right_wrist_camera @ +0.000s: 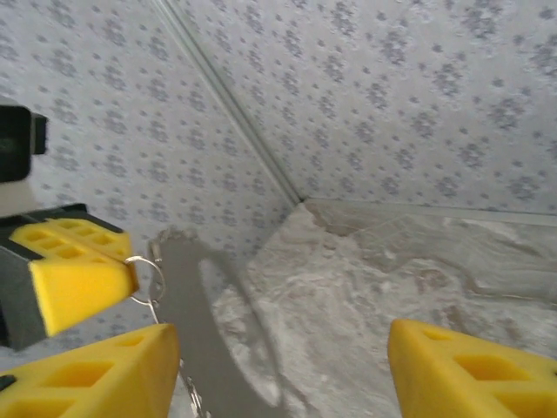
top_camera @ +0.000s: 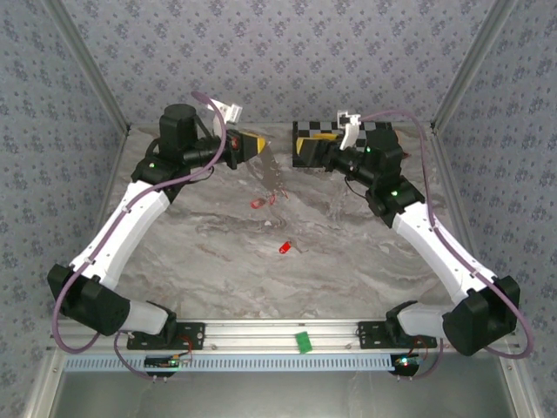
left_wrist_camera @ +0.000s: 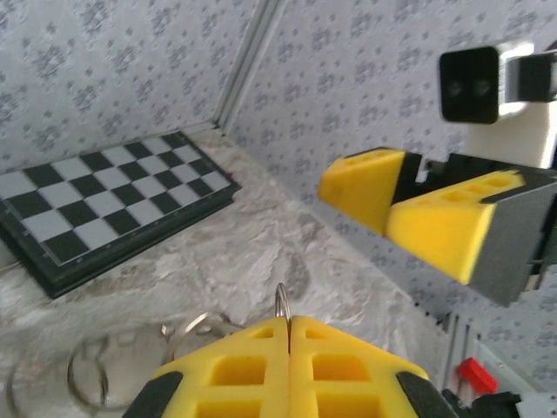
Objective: Put the keys on the keyring
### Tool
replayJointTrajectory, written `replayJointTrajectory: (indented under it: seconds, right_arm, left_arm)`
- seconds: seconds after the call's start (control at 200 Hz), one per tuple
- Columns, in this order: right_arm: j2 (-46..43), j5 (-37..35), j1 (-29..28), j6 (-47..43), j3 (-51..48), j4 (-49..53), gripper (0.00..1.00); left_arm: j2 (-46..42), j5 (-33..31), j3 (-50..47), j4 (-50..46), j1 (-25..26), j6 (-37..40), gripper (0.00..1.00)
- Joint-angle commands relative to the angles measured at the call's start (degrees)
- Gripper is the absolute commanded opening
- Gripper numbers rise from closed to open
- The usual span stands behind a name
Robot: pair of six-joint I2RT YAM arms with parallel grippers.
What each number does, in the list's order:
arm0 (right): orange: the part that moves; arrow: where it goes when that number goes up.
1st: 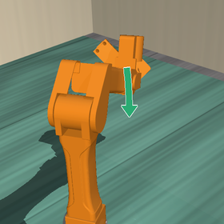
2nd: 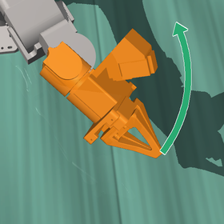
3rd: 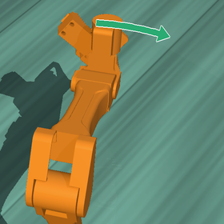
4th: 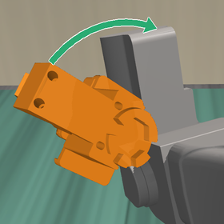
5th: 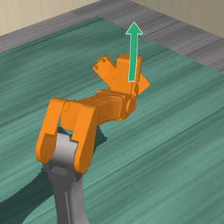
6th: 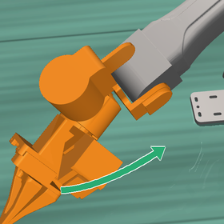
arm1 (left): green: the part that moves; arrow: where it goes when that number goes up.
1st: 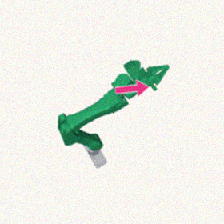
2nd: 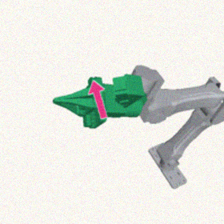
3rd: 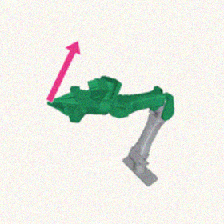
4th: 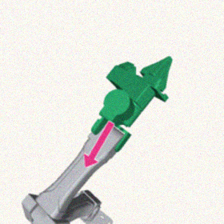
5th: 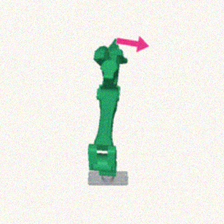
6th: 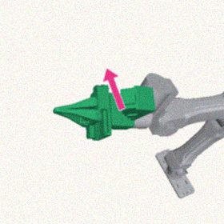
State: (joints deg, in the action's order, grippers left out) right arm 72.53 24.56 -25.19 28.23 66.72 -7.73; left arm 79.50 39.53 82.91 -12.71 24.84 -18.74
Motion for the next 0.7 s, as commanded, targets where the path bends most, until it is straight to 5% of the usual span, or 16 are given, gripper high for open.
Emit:
replayJointTrajectory:
  seconds: [0.0, 0.695]
  right_arm:
    - [0.7, 6.4, 0.3, 1.9, 3.7, -4.1, 0.61]
    - [5.7, 18.9, 0.5, 13.2, 6.2, -16.7, 0.29]
  left_arm:
    - [-1.1, 6.2, 0.9, 7.5, 0.0, -3.3, 0.0]
    - [-1.1, 10.9, 1.2, 10.8, -0.7, -9.6, 0.0]
